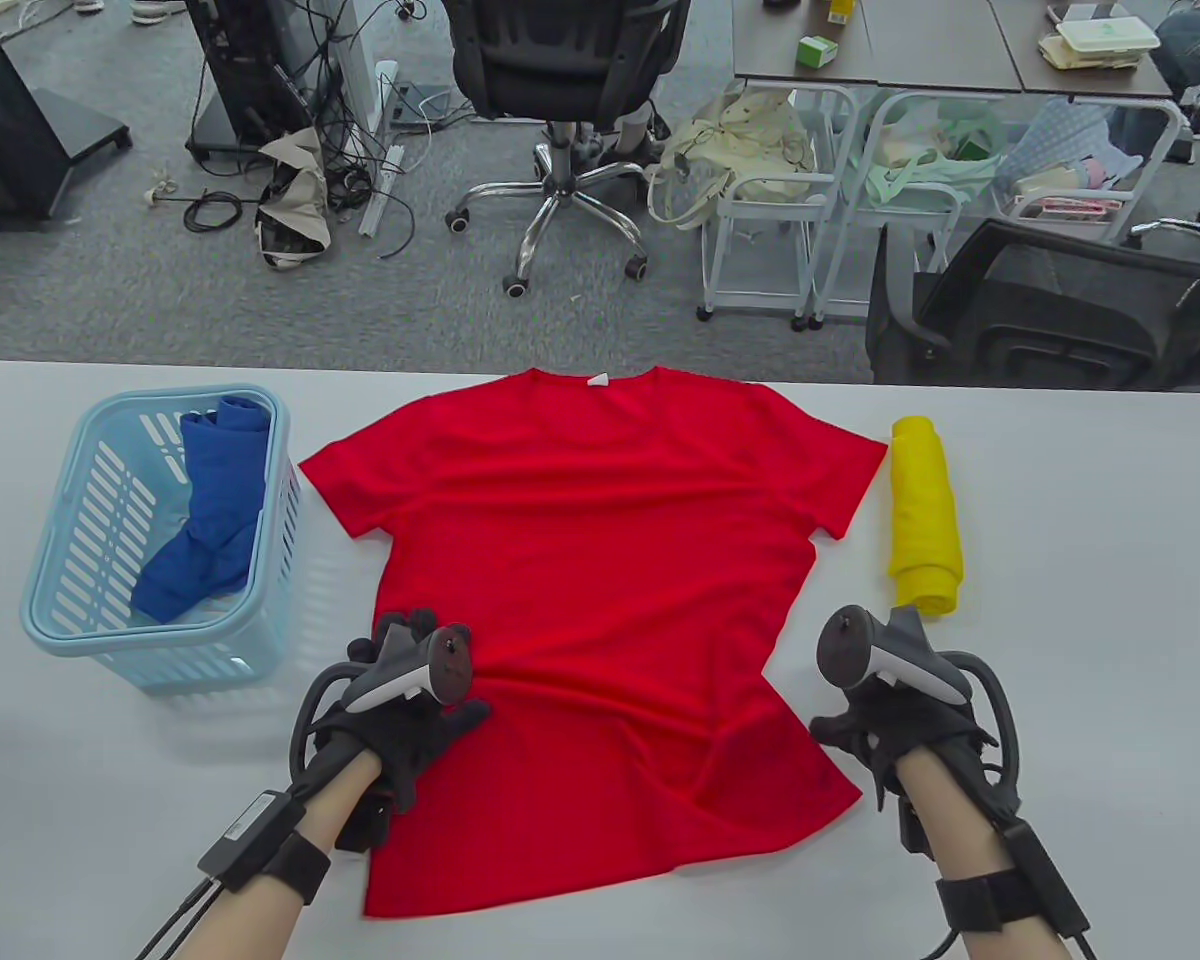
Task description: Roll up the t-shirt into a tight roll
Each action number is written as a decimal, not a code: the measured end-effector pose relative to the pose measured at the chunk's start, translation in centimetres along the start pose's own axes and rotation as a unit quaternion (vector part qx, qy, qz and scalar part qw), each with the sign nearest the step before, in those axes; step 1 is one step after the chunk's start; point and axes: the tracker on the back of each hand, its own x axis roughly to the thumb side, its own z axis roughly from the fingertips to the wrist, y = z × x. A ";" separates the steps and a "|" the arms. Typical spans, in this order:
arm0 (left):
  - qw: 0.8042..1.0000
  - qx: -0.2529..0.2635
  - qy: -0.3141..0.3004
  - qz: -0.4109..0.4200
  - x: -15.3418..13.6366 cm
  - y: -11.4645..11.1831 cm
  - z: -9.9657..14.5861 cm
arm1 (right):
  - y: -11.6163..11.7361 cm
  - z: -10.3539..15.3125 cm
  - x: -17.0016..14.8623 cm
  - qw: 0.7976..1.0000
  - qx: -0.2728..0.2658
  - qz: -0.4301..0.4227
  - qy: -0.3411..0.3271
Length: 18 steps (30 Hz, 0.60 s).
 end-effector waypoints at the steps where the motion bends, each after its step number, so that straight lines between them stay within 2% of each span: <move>1: 1.000 0.000 0.000 0.000 0.0 0.0 0.0 | 0.1 -0.4 0.7 1.000 -0.003 -0.010 -0.011; 3: 1.000 0.001 -0.001 0.000 0.0 0.0 0.0 | 0.8 -2.0 2.6 1.000 0.005 0.002 -0.029; 5: 1.000 0.002 -0.002 0.000 0.0 0.0 0.0 | 2.2 -4.0 3.5 0.999 0.032 0.021 -0.017; 8: 1.000 0.002 -0.006 0.004 -0.1 0.1 -0.1 | 3.7 -5.3 2.3 0.996 0.071 0.050 0.016; 9: 1.000 0.002 -0.007 0.005 -0.2 0.1 -0.1 | 4.0 -5.1 1.3 0.996 0.082 0.025 0.014; 10: 1.000 0.002 -0.009 0.004 -0.2 0.1 -0.1 | 4.2 -4.5 0.4 0.997 0.071 0.014 0.026; 14: 1.000 0.004 -0.021 0.006 -0.5 0.3 -0.2 | 4.3 -1.7 -2.5 0.992 0.070 0.074 0.071; 18: 0.999 0.012 -0.032 -0.001 -0.8 0.7 0.1 | 4.4 -0.1 -2.9 0.987 0.075 0.112 0.086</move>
